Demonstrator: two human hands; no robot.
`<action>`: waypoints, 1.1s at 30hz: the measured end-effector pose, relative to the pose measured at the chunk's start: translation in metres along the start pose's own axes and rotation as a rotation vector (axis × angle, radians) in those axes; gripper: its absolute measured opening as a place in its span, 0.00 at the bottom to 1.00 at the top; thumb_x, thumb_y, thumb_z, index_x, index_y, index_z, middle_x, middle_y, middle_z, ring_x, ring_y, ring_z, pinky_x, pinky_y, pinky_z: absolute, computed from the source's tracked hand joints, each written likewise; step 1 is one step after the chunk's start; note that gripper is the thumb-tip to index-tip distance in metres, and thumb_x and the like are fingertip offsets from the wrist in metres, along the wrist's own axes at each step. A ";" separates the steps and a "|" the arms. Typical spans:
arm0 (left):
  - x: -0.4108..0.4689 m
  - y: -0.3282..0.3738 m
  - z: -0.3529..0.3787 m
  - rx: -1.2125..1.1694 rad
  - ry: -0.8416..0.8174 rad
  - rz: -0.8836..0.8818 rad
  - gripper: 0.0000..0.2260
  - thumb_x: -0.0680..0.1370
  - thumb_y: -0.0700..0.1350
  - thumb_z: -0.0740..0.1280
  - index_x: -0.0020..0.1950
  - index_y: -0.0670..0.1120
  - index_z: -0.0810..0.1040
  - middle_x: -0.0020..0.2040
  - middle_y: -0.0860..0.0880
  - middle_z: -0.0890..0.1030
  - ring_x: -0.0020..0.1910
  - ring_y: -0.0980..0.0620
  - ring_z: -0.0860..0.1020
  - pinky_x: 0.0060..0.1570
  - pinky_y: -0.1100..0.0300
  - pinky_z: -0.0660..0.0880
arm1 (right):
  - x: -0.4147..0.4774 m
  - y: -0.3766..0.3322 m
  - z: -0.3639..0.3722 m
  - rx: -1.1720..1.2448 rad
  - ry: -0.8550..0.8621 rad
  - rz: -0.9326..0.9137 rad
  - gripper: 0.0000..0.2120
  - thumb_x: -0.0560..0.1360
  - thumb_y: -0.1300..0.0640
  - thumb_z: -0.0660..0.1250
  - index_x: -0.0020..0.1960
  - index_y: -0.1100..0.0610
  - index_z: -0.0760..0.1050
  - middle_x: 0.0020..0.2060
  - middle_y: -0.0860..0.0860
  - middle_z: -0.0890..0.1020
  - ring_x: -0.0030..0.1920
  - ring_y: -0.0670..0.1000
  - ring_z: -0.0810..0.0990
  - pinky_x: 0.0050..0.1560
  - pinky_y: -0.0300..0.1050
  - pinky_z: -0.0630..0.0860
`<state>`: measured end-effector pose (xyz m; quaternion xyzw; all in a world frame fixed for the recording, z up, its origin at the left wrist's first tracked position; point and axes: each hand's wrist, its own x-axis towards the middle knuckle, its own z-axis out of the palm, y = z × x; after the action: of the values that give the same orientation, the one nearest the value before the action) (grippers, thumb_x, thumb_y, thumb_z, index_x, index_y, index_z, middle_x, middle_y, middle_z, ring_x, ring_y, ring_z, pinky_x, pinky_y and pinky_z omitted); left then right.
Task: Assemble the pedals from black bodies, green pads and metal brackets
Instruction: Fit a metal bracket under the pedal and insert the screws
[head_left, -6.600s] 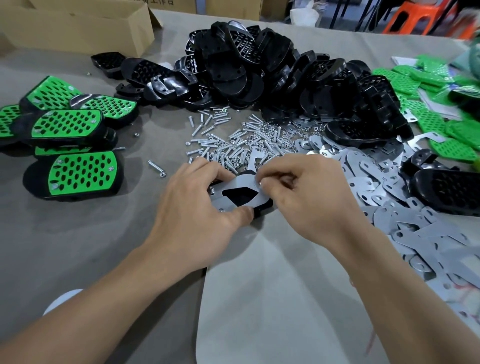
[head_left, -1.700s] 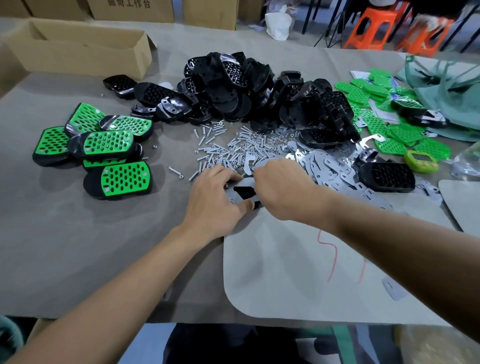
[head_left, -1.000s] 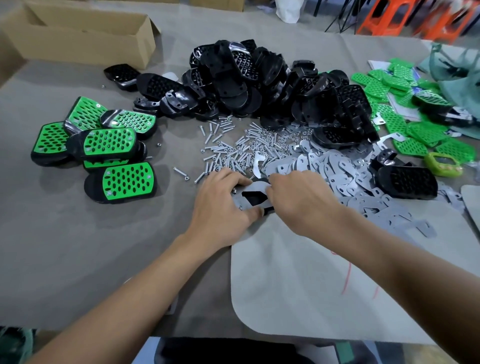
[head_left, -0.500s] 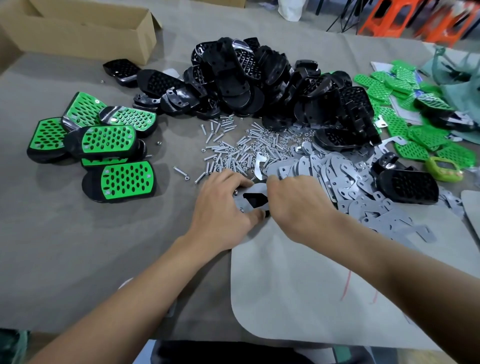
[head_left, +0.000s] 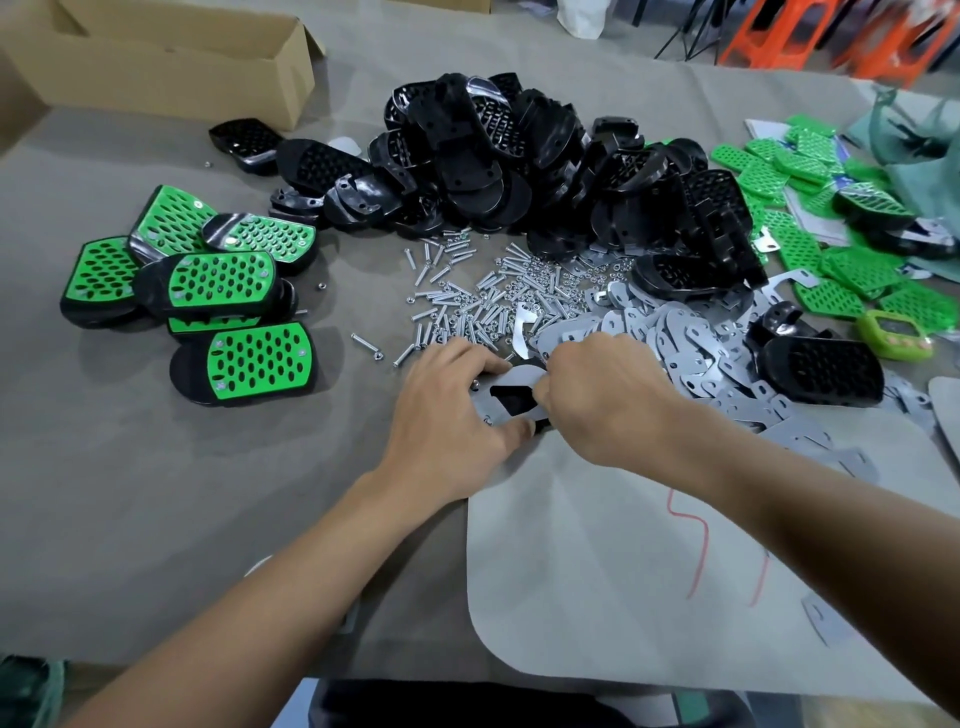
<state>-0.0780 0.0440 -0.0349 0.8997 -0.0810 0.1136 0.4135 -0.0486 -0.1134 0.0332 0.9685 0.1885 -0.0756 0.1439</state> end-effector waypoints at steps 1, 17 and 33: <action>0.000 0.000 0.000 -0.002 -0.002 -0.001 0.21 0.63 0.51 0.83 0.52 0.46 0.82 0.49 0.53 0.79 0.50 0.51 0.74 0.53 0.58 0.69 | -0.001 0.000 -0.001 -0.002 0.024 0.003 0.16 0.76 0.58 0.64 0.34 0.51 0.62 0.30 0.49 0.68 0.27 0.50 0.61 0.27 0.45 0.54; 0.001 0.002 -0.005 -0.011 -0.041 0.043 0.23 0.62 0.51 0.81 0.55 0.48 0.84 0.52 0.53 0.80 0.53 0.52 0.74 0.57 0.59 0.69 | -0.016 0.006 0.006 0.394 0.154 0.049 0.05 0.79 0.54 0.63 0.46 0.53 0.69 0.32 0.47 0.72 0.34 0.55 0.70 0.34 0.49 0.64; -0.012 0.025 -0.011 -0.885 -0.206 -0.361 0.13 0.73 0.43 0.72 0.56 0.39 0.82 0.50 0.45 0.86 0.48 0.50 0.83 0.50 0.54 0.80 | -0.062 -0.015 0.047 2.053 0.086 0.224 0.11 0.74 0.64 0.70 0.55 0.56 0.84 0.44 0.56 0.86 0.42 0.52 0.83 0.39 0.42 0.79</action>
<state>-0.0972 0.0372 -0.0129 0.6438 -0.0047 -0.0951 0.7592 -0.1156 -0.1358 -0.0024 0.6388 -0.0531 -0.1516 -0.7524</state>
